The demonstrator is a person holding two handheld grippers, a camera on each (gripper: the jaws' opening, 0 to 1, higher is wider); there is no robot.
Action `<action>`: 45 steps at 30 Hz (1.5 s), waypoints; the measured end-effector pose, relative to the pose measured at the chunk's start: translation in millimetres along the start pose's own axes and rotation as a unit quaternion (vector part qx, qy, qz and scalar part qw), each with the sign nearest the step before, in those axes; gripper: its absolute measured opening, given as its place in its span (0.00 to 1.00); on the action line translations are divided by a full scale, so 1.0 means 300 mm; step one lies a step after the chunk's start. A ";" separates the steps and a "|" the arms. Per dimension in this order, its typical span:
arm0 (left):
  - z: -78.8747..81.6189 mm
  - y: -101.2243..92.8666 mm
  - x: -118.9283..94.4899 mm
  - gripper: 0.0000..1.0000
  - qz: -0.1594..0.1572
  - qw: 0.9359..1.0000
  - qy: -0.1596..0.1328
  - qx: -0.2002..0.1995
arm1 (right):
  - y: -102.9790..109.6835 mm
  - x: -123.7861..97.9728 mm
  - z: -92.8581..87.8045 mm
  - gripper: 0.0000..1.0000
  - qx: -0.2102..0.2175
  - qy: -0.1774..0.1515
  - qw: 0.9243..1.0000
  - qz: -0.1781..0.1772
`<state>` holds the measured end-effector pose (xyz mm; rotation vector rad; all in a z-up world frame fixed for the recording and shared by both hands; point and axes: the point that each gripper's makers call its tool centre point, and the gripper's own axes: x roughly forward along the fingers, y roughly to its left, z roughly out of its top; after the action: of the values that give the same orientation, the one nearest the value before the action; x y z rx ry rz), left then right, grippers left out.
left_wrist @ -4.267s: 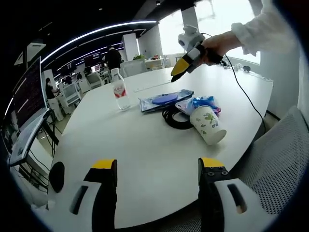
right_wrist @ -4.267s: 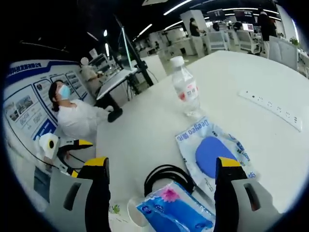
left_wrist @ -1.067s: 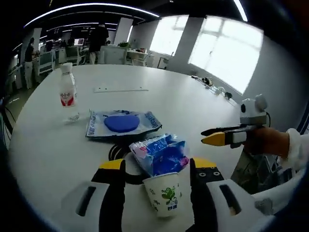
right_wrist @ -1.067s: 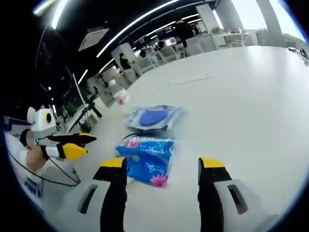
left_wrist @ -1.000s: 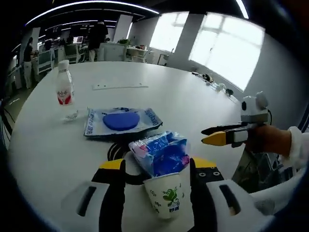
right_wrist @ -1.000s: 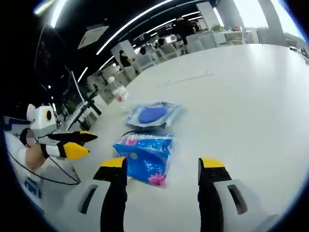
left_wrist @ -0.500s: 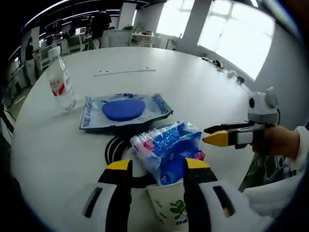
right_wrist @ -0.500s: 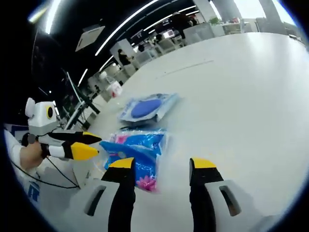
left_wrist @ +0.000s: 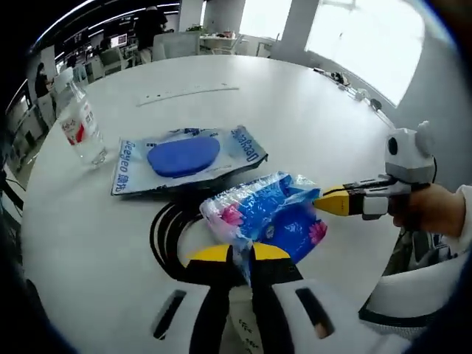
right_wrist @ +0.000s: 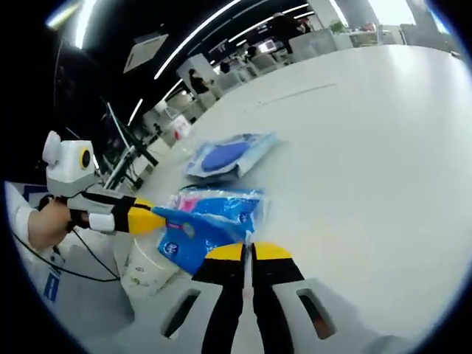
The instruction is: Arrange the tabletop items into an orderly group along one side of the table until the central work area is clear of visible clutter.
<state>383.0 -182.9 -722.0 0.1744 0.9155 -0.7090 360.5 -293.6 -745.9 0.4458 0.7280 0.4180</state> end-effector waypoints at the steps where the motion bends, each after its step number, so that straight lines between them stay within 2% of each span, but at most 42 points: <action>1: 0.006 -0.002 -0.002 0.03 0.003 1.000 -0.001 0.003 | 0.002 -0.005 0.004 0.00 -0.002 -0.001 1.000 0.004; 4: 0.030 -0.015 -0.008 0.01 0.007 1.000 -0.010 0.012 | -0.006 -0.020 0.023 0.00 -0.001 -0.004 1.000 0.006; 9: 0.049 -0.028 -0.005 0.00 0.006 1.000 -0.013 0.004 | -0.021 -0.052 0.050 0.00 0.008 -0.004 1.000 0.019; 15: 0.100 -0.085 0.003 0.00 0.008 0.999 -0.026 0.020 | -0.055 -0.092 0.097 0.00 0.002 -0.010 1.000 0.019; 21: 0.186 -0.143 0.028 0.00 0.001 0.999 -0.045 0.028 | -0.117 -0.150 0.161 0.00 0.013 -0.024 1.000 0.015; 31: 0.302 -0.224 0.102 0.00 -0.016 0.997 -0.056 0.048 | -0.232 -0.211 0.251 0.00 0.028 -0.041 0.999 0.004; 36: 0.362 -0.250 0.140 0.00 -0.021 0.997 -0.056 0.056 | -0.282 -0.233 0.316 0.00 0.025 -0.050 0.998 0.002; 40: 0.424 -0.268 0.177 0.00 -0.024 0.995 -0.058 0.079 | -0.325 -0.247 0.382 0.00 0.018 -0.061 0.998 -0.001; 45: 0.502 -0.272 0.207 0.00 -0.024 0.995 -0.063 0.077 | -0.373 -0.241 0.443 0.00 0.018 -0.067 0.998 -0.002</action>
<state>456.9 -339.5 -665.3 0.2428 0.7459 -0.8269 429.2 -454.8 -677.5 0.5009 0.6064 0.3678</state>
